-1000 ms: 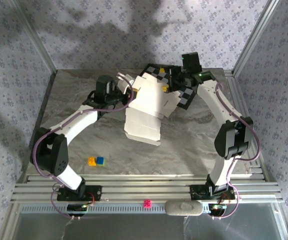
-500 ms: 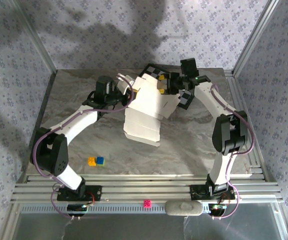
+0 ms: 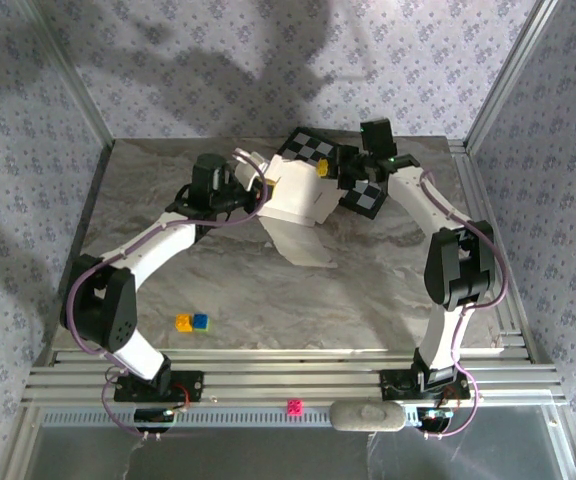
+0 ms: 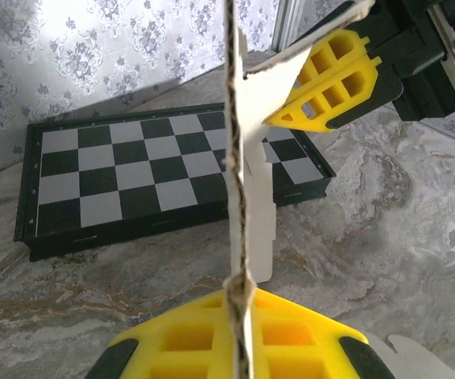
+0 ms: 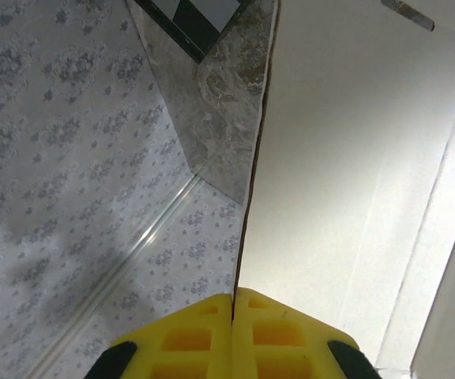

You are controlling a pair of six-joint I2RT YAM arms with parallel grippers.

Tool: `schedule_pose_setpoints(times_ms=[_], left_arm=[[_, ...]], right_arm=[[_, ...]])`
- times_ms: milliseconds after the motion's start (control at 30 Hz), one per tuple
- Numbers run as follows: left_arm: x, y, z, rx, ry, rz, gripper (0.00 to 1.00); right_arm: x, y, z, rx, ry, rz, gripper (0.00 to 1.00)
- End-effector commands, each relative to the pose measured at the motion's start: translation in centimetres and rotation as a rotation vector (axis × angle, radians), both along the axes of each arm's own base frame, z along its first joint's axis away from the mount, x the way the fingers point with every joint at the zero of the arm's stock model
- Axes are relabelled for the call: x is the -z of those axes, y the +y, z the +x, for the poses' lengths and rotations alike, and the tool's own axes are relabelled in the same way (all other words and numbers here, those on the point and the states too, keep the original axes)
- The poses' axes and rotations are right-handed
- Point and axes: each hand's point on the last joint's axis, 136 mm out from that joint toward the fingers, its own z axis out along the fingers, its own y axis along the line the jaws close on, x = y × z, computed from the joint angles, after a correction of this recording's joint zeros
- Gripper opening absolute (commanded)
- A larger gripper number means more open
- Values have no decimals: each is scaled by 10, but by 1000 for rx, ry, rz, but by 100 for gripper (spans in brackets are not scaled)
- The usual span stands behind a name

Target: Fold the paper box

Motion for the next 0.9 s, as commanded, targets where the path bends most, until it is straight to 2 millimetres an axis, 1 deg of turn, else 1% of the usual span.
schedule_pose_setpoints(times_ms=[0,33,100,200,233,367,467,533,633,767,833,867], left_arm=[[-27,2,-1,-8,-73,-55,0],[-27,3,-1,-9,-72,-58,0],[-25,4,-3,-6,-73,-57,0],[-25,5,-6,6,-77,-56,0],[-25,5,-7,9,-76,-56,0],[-25,5,-11,24,-75,-46,0],[-24,6,-12,25,-74,-37,0],[-22,7,-12,21,-72,-34,0],[-21,7,-11,18,-69,-34,0],[-20,6,-9,14,-64,-39,0],[-18,7,-8,8,-57,-39,0],[-17,8,-6,-5,-47,-42,2]], right_arm=[[-5,-2,-4,49,-23,-1,3],[-4,-1,-4,53,-24,7,6],[-2,1,-5,55,-16,16,18],[0,2,-4,51,-8,28,27],[0,1,-3,50,-4,31,29],[3,-1,2,43,10,40,30],[1,0,4,39,16,49,28],[2,2,4,34,21,53,25],[2,3,3,37,25,60,18],[-1,5,5,46,19,72,11],[-3,5,5,53,15,71,5],[-6,5,4,60,6,67,1]])
